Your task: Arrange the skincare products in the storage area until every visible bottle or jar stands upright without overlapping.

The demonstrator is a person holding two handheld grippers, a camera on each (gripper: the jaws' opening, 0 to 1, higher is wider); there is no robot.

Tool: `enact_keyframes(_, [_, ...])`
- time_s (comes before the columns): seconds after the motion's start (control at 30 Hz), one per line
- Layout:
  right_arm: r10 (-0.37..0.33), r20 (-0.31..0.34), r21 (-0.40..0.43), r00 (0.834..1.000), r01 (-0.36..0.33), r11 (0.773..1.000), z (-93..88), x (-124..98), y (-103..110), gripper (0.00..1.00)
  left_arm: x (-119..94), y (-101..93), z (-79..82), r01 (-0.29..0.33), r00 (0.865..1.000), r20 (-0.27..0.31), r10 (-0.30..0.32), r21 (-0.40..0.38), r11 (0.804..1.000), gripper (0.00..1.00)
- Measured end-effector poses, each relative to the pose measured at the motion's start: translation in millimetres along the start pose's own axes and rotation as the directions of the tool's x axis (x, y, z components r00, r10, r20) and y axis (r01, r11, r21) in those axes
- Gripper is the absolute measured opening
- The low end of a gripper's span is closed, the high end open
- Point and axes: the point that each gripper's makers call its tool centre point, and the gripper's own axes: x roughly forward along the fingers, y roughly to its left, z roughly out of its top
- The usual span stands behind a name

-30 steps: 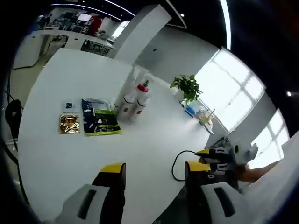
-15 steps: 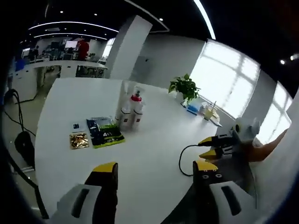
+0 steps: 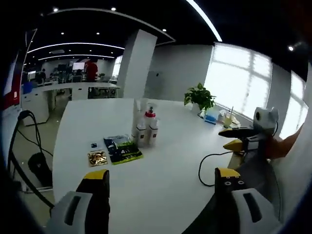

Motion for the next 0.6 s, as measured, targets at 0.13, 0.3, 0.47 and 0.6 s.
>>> enact_keyframes(0.13, [0.037, 0.076, 0.044, 0.996, -0.040, 0.998, 16.1, 6, 9, 0.64, -4, -0.2, 5.9, -0.025, 0.998, 0.054, 0.024, 0.008, 1.000, 0.99])
enact_keyframes(0.3, [0.072, 0.085, 0.015, 0.994, -0.074, 0.997, 14.8, 8, 19, 0.75, -8, -3.2, 6.7, -0.048, 0.993, 0.107, 0.046, 0.010, 0.999, 1.00])
enact_keyframes(0.47, [0.081, 0.017, -0.033, 0.997, -0.081, 0.996, -1.1, 8, 22, 0.74, 1, -6.7, -5.6, -0.053, 0.994, 0.098, 0.053, 0.000, 0.999, 1.00])
enact_keyframes(0.6, [0.096, 0.004, -0.088, 0.995, -0.095, 0.992, -6.2, 10, 29, 0.72, 8, -10.2, -16.6, -0.071, 0.997, 0.029, 0.068, 0.091, 0.993, 0.98])
